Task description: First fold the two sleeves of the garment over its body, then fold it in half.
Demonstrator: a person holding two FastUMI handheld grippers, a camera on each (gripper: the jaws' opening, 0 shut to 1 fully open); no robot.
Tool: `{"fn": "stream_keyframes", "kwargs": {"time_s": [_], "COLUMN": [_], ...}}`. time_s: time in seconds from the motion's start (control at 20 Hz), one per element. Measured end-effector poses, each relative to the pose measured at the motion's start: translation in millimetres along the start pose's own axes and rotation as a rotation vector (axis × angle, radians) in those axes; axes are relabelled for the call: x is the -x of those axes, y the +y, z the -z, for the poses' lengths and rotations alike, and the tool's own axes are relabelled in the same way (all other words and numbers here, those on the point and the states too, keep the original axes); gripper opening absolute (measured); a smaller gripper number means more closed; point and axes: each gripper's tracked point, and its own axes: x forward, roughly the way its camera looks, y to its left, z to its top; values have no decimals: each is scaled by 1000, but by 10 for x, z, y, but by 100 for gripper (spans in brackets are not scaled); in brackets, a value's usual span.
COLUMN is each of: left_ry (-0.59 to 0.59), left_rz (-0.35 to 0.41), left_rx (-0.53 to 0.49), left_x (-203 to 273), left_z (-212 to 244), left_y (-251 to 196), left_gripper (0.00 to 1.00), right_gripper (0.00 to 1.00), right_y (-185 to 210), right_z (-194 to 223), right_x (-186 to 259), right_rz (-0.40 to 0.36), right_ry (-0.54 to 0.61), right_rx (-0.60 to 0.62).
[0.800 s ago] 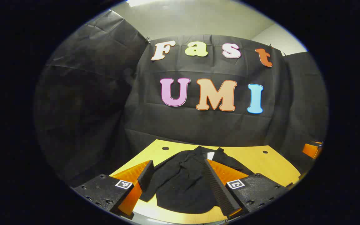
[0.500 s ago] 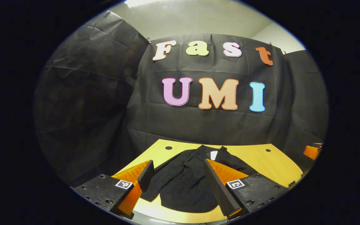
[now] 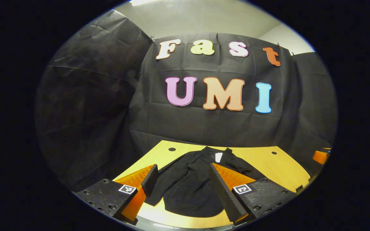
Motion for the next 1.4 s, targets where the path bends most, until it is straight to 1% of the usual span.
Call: {"fn": "stream_keyframes", "kwargs": {"time_s": [0.15,0.35,0.5,0.7,0.95,1.25,1.4], "left_ry": [7,17,23,30,50,45,42], "left_rz": [-3,-2,-6,-9,-18,-52,-82], "left_rx": [-6,-9,-21,-7,9,-12,-35], "left_x": [4,6,24,8,-14,-13,-12], "left_z": [19,50,85,112,177,133,123], "left_y": [34,29,62,60,52,134,216], "left_gripper": [92,92,92,94,93,92,92], "right_gripper": [99,100,99,99,99,100,100], "right_y": [-33,-62,-55,-71,-109,-127,-144], "right_z": [35,92,142,185,277,358,447], "right_x": [39,68,91,115,97,57,-48], "right_rz": [12,24,23,23,21,14,9], "right_ry": [6,15,22,32,64,93,121], "right_rx": [0,1,-5,-19,-22,-9,-1]}}
